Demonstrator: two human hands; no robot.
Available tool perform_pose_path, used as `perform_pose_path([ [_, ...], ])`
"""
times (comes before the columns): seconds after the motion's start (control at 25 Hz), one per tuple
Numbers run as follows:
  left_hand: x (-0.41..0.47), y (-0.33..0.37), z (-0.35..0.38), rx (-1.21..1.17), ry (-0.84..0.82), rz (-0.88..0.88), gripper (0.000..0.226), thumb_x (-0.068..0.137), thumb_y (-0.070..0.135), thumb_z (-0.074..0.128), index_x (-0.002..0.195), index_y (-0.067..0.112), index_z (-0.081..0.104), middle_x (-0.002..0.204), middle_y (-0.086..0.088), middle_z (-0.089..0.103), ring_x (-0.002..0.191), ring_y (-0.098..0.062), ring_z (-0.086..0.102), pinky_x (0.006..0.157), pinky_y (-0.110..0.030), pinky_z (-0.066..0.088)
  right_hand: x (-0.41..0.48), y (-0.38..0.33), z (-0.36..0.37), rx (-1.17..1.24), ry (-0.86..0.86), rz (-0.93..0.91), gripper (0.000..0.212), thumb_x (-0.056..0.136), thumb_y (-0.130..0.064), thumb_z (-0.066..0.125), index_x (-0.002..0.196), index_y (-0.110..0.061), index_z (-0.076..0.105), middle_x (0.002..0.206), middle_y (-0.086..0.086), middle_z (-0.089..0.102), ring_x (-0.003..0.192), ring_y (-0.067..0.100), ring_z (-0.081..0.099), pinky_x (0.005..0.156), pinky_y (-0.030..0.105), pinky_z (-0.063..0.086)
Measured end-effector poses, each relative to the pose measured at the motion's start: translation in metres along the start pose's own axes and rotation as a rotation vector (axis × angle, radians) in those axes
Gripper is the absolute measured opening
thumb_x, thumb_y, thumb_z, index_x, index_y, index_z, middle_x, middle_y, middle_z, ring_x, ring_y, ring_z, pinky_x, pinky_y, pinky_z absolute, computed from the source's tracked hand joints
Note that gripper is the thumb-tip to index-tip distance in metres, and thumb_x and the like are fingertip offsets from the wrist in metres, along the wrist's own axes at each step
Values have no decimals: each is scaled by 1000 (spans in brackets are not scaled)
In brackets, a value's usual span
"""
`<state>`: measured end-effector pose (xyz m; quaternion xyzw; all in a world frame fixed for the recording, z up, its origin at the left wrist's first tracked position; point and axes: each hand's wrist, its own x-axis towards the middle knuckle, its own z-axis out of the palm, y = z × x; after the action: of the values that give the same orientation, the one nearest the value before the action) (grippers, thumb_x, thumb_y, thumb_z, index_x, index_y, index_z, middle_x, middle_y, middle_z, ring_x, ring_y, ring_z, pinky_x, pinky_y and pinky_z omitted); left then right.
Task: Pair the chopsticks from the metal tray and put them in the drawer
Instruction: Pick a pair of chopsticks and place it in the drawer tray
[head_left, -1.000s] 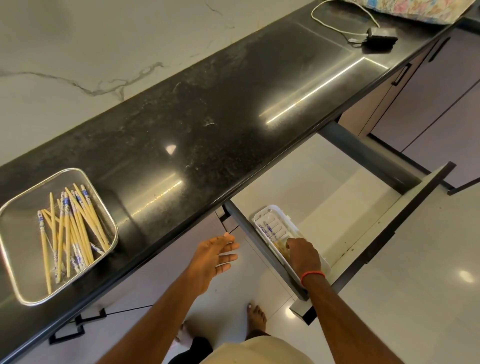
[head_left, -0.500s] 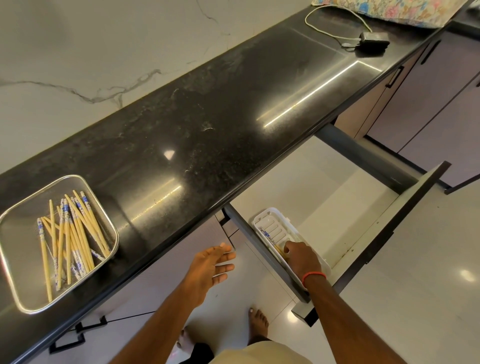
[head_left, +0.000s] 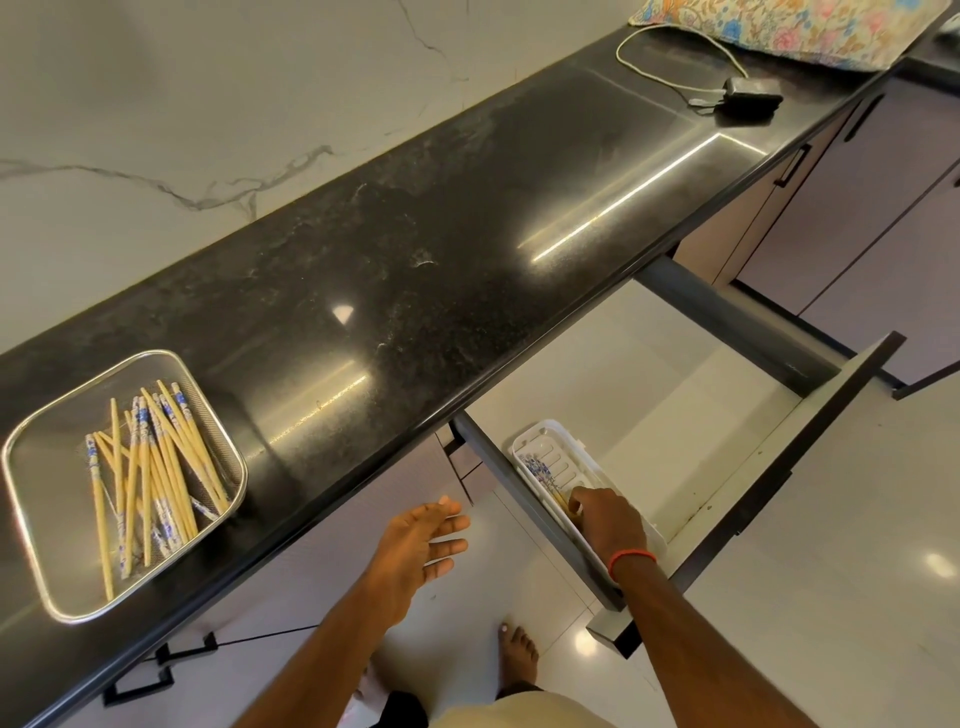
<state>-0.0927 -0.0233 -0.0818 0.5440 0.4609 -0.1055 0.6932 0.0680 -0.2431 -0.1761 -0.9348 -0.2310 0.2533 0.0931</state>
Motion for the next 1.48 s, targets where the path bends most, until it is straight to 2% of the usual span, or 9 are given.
perform_pose_path([
  [0.12,-2,-2,-4,6,5,4,31,98,41,57,111,18,72,104,2,80,96,-19,76,72,-29,58,2,-2,-5,2,-24,-29,10,94,-26,55,94,-21,64,94,2,69,86,21,66,82,37,58],
  [0.32,-9,2,-11,16,-5,16,31,99,39,55,113,17,70,111,-1,77,101,-20,74,74,-29,57,3,-3,-11,62,-44,-12,14,89,-19,57,86,-20,70,88,0,70,79,17,64,77,32,56],
  [0.52,-12,3,-19,-10,12,27,31,100,38,55,115,15,69,112,-3,77,102,-22,73,77,-31,57,4,-3,-8,167,-45,-56,18,93,-17,52,81,-11,64,80,4,66,74,22,61,78,36,53],
  [0.72,-17,-7,-21,-42,16,15,30,100,37,54,115,15,69,114,-4,75,105,-24,71,79,-32,56,-1,-7,-8,153,-23,-106,22,97,-28,50,88,-18,67,86,-2,68,80,16,63,77,30,53],
  [0.88,-20,-12,-23,-72,19,-9,30,101,35,53,117,13,68,116,-5,74,106,-24,70,78,-31,55,-3,-8,-13,83,-45,-70,26,98,-27,45,92,-13,66,89,5,69,83,21,66,81,37,56],
  [1.04,-21,-7,-29,-76,31,9,29,101,35,53,115,15,68,117,-5,74,104,-23,70,77,-30,55,-9,0,-12,-15,-48,-156,24,100,-32,43,98,-22,64,93,-1,68,83,13,64,80,29,54],
  [1.24,-26,7,-44,-77,51,64,26,100,39,54,111,20,69,119,-5,73,104,-20,70,80,-29,55,-12,-1,-17,1,-98,-149,20,99,-29,47,101,-21,65,95,-1,69,85,16,67,73,19,51],
  [1.36,-35,20,-55,-61,67,108,29,100,42,54,112,20,69,120,-4,73,108,-22,69,94,-37,53,-18,-15,-34,35,-71,-166,21,97,-32,55,115,-28,63,109,-2,69,97,18,67,85,27,54],
  [1.48,-49,41,-73,-66,111,204,32,98,46,55,111,22,71,113,0,77,106,-23,72,94,-38,53,-19,-57,-55,123,16,-256,29,90,-28,69,119,-27,67,115,-4,71,102,16,66,90,29,50],
])
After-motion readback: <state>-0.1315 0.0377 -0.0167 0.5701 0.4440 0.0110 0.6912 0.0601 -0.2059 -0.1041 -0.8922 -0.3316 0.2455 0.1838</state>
